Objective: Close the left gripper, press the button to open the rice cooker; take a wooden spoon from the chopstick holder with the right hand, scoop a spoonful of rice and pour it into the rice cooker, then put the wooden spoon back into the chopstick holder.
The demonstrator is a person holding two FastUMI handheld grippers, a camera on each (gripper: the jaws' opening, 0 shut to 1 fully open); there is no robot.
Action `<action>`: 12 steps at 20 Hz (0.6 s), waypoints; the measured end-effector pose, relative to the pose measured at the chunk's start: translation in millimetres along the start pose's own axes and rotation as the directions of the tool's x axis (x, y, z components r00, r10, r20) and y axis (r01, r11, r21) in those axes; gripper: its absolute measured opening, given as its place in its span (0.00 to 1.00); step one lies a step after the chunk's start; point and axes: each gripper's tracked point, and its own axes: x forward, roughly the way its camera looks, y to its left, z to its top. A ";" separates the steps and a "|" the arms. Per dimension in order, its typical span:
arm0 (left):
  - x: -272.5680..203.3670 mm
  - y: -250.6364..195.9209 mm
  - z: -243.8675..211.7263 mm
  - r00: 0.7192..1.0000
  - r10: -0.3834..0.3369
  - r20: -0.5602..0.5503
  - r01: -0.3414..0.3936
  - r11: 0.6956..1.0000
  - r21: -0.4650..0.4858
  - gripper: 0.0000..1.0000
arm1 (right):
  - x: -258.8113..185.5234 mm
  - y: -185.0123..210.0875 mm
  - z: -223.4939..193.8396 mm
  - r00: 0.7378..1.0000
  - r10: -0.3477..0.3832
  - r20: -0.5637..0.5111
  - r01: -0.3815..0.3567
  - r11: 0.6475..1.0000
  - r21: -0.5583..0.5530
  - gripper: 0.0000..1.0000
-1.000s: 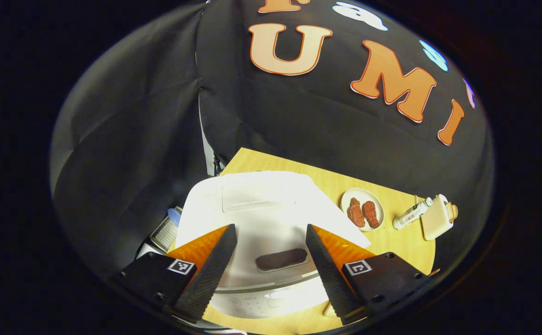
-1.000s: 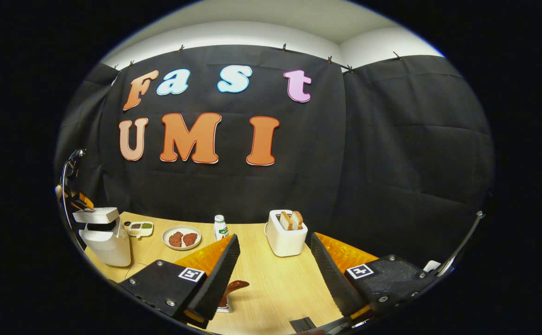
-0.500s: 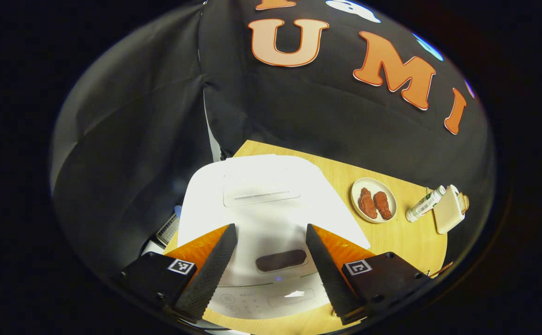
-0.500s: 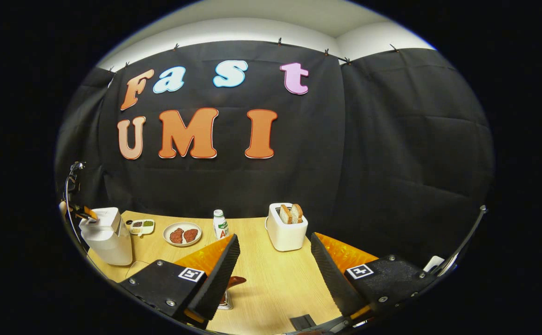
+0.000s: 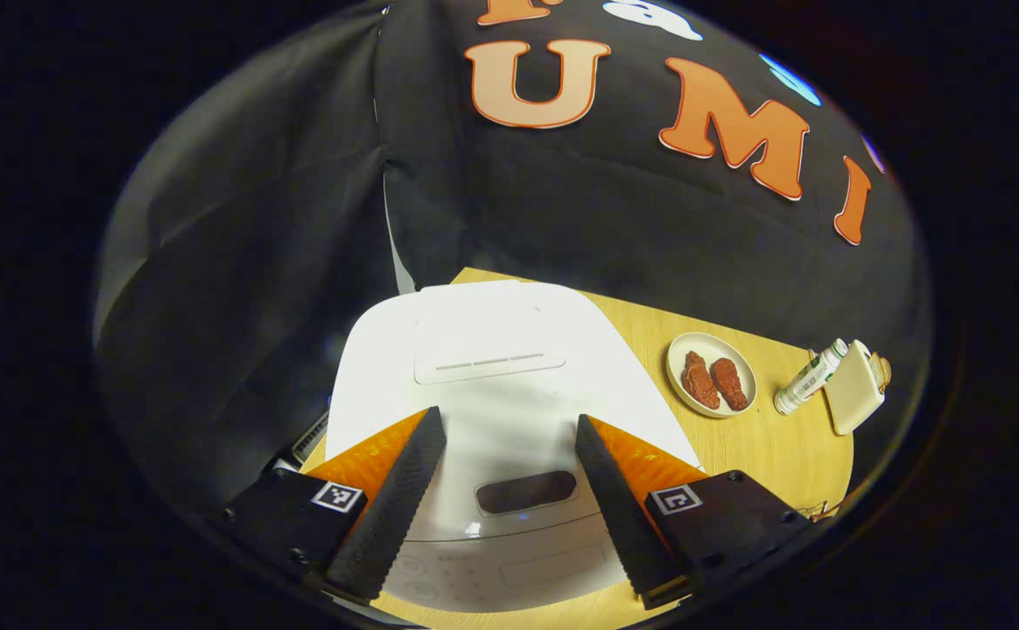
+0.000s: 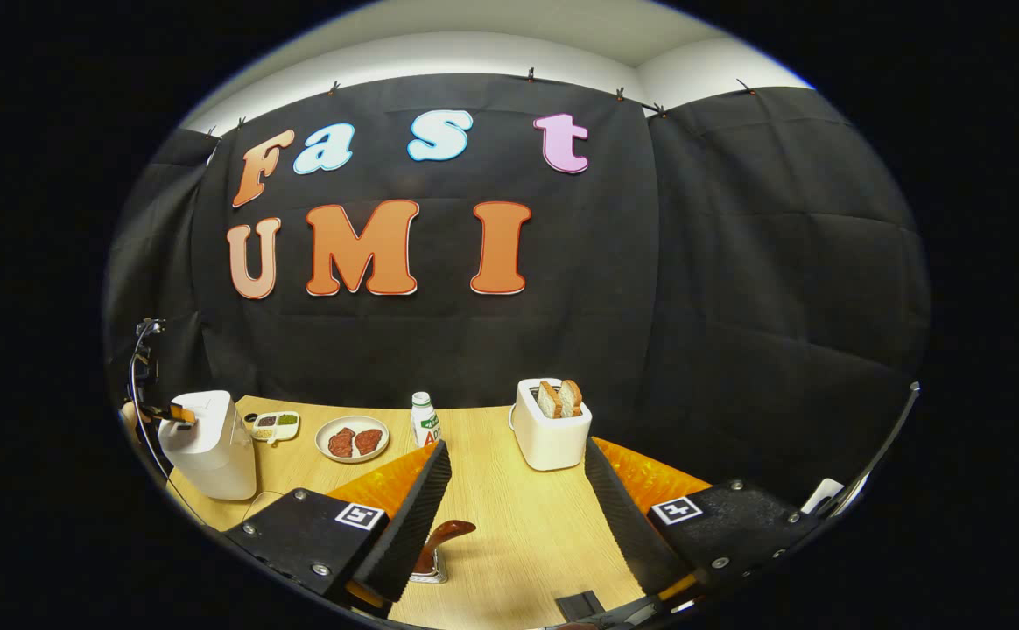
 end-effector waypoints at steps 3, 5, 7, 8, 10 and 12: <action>-4.1 -2.6 3.2 1.000 -0.019 -0.009 0.019 0.998 0.056 1.00 | 1.9 8.4 2.2 1.000 0.014 0.010 -0.014 1.000 0.022 0.95; -11.5 -3.8 -3.5 0.997 -0.034 -0.063 0.040 0.993 0.108 1.00 | 3.0 12.4 3.2 1.000 0.019 0.018 -0.019 0.999 0.030 0.95; -26.8 -12.9 15.1 0.999 -0.051 0.014 0.049 0.993 0.106 1.00 | -0.1 17.9 8.2 0.999 0.026 0.029 -0.027 0.999 0.028 0.95; -37.6 -18.1 29.2 0.995 -0.061 0.078 0.052 0.993 0.105 1.00 | -1.9 20.0 12.4 0.999 0.030 0.036 -0.030 0.999 0.020 0.95; -72.7 -26.6 52.1 0.980 -0.094 0.175 0.075 0.991 0.109 1.00 | -3.8 19.4 21.3 0.998 0.030 0.056 -0.030 1.000 -0.002 0.95; -107.1 -37.1 73.5 0.962 -0.122 0.243 0.099 0.990 0.103 1.00 | -5.3 19.0 32.5 0.997 0.030 0.078 -0.029 1.000 -0.010 0.95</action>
